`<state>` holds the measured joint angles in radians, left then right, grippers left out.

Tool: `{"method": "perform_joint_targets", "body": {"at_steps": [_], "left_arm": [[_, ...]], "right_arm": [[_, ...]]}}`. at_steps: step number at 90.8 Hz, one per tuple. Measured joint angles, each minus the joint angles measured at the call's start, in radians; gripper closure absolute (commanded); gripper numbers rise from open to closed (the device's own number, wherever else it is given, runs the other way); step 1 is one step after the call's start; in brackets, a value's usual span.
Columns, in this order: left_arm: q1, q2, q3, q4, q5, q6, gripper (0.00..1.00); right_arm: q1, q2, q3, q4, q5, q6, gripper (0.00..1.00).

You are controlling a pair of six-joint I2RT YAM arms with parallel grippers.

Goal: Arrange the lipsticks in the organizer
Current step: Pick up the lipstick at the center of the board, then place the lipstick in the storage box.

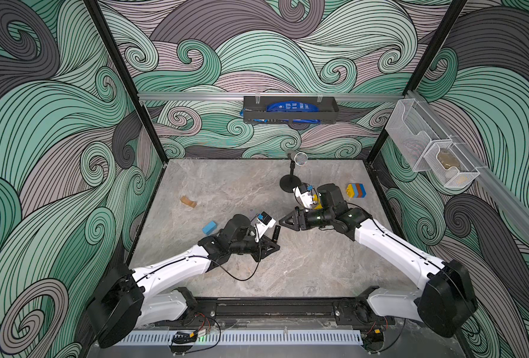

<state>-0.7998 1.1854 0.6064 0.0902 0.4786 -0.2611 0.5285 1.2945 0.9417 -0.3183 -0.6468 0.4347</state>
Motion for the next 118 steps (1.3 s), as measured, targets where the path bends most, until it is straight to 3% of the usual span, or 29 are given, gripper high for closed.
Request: {"method": "perform_joint_targets", "body": {"at_steps": [41, 57, 63, 74, 81, 90, 102, 118], "left_arm": [[-0.004, 0.002, 0.016, -0.027, -0.002, 0.03, 1.0], [-0.009, 0.002, 0.03, -0.053, -0.024, 0.037, 1.0], [-0.01, 0.002, 0.034, -0.066, -0.034, 0.037, 0.91], [-0.011, -0.002, 0.046, -0.105, -0.076, 0.035, 0.61], [-0.015, -0.034, 0.075, -0.183, -0.178, 0.018, 0.47], [-0.007, -0.129, 0.1, -0.274, -0.394, -0.005, 0.28], [0.062, -0.237, 0.1, -0.359, -0.663, -0.019, 0.27], [0.187, -0.254, 0.112, -0.466, -0.85, -0.048, 0.3]], "right_arm": [[0.046, 0.05, -0.019, 0.047, -0.085, 0.032, 0.6], [0.046, 0.073, -0.023, 0.099, -0.115, 0.058, 0.77], [0.046, 0.076, -0.033, 0.117, -0.114, 0.066, 0.82], [0.037, 0.076, -0.073, 0.191, -0.117, 0.122, 0.86], [0.021, 0.076, -0.101, 0.254, -0.108, 0.18, 0.86], [-0.014, 0.076, -0.122, 0.346, -0.013, 0.261, 0.88], [0.016, 0.077, -0.137, 0.468, 0.261, 0.312, 0.88], [0.22, 0.159, -0.092, 0.591, 0.649, 0.253, 0.88]]}}
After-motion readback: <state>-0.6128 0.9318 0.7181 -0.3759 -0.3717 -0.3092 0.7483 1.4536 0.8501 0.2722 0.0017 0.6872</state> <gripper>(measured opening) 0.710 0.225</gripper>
